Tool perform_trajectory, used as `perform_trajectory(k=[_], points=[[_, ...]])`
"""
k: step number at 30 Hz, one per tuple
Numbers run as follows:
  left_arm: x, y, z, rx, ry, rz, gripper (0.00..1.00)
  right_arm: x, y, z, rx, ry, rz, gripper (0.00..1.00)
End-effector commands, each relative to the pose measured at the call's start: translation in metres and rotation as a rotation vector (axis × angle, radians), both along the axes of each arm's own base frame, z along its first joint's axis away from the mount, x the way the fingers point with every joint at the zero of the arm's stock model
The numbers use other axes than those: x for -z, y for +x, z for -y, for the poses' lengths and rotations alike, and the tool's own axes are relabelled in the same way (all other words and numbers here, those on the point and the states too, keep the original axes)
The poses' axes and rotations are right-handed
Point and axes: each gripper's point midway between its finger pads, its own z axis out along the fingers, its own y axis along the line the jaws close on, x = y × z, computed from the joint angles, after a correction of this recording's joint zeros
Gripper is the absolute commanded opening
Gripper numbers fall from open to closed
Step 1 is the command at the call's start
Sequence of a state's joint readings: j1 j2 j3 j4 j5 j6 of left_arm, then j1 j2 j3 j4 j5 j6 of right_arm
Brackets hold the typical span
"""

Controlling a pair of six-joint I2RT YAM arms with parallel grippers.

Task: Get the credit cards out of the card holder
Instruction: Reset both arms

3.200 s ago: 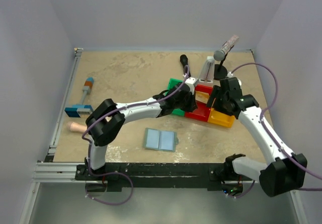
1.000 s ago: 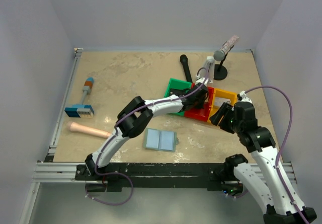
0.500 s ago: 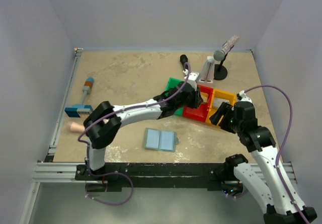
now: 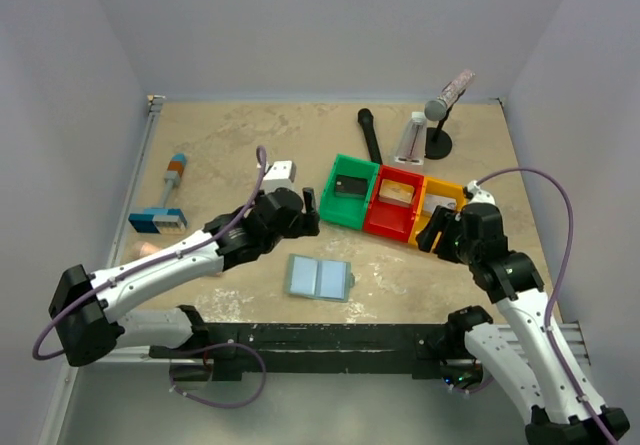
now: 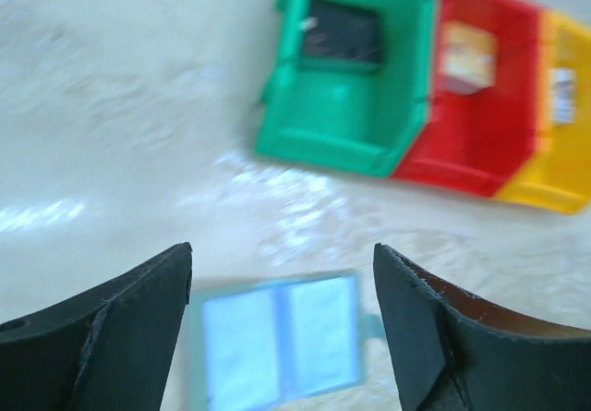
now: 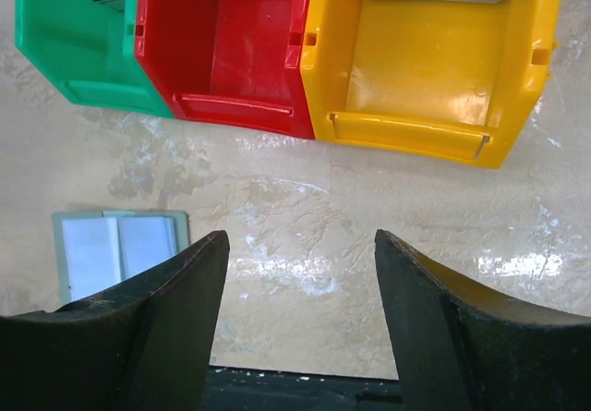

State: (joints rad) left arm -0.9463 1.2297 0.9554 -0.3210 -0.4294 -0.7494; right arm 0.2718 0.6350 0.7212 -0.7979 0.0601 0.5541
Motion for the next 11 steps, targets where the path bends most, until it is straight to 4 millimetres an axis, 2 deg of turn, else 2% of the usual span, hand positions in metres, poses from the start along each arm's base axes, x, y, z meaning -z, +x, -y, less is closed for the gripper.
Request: perform_trajectory(k=[1, 3, 7, 10, 11], points=[[0.056, -0.037, -0.090, -0.218, 0.221, -0.167, 0.85, -0.003, 0.009, -0.008, -0.055, -0.009, 0.039, 0.69], [0.058, -0.044, -0.091, -0.181, 0.170, -0.147, 0.84, -0.005, 0.011, -0.011, -0.067, -0.006, 0.036, 0.69], [0.045, -0.044, -0.093, -0.163, 0.076, -0.078, 0.85, -0.010, 0.011, -0.018, -0.098, 0.015, 0.032, 0.69], [0.048, -0.043, -0.106, -0.245, 0.167, -0.132, 0.90, -0.011, 0.010, -0.019, -0.091, 0.028, 0.042, 0.70], [0.039, -0.041, -0.109, -0.298, 0.178, -0.152, 0.93, -0.014, 0.008, -0.023, -0.105, 0.053, 0.046, 0.71]])
